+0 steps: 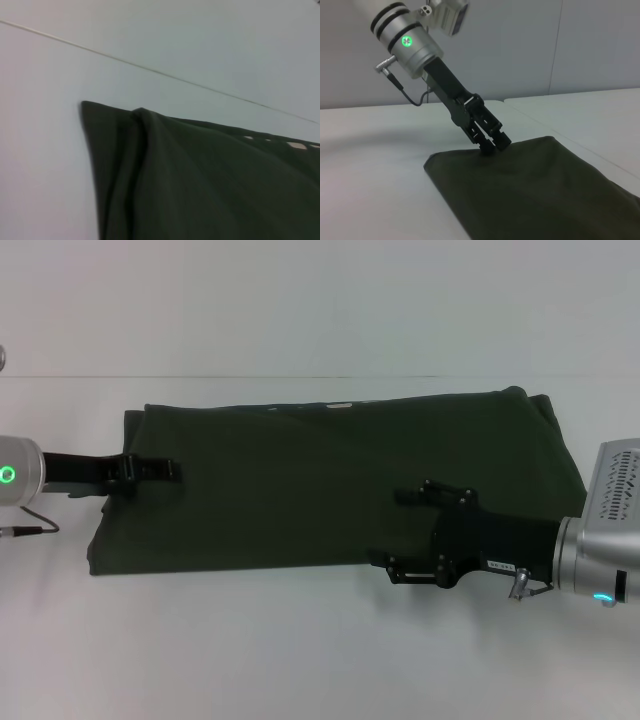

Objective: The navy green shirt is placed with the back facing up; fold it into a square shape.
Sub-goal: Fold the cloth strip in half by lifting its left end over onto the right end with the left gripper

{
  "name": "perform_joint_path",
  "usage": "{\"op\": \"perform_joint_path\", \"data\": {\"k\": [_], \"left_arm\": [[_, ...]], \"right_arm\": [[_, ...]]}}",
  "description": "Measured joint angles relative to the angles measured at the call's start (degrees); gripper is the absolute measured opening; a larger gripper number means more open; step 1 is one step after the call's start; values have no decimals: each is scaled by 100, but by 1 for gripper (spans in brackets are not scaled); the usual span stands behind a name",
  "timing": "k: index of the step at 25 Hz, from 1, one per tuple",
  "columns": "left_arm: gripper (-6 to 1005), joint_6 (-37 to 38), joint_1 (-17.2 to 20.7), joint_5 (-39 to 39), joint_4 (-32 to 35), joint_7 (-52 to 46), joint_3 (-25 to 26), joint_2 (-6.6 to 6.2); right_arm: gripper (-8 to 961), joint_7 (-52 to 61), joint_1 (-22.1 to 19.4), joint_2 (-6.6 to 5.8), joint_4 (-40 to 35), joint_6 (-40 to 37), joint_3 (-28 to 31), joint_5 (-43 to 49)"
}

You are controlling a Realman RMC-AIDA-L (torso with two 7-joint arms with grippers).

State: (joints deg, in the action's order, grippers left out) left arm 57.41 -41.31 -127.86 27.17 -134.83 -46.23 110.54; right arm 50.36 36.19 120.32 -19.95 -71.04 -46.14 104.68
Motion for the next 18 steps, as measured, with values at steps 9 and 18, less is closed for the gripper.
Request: {"op": "perform_joint_path", "data": {"k": [9,18], "left_arm": [[850,-413,28,-93,-72,-1,-42,57],[851,-482,52,-102,-72,-55,31,35]], "right_arm": [[907,0,5,0,0,12,0,-31],[906,0,19,0,0,12,0,-35]]}}
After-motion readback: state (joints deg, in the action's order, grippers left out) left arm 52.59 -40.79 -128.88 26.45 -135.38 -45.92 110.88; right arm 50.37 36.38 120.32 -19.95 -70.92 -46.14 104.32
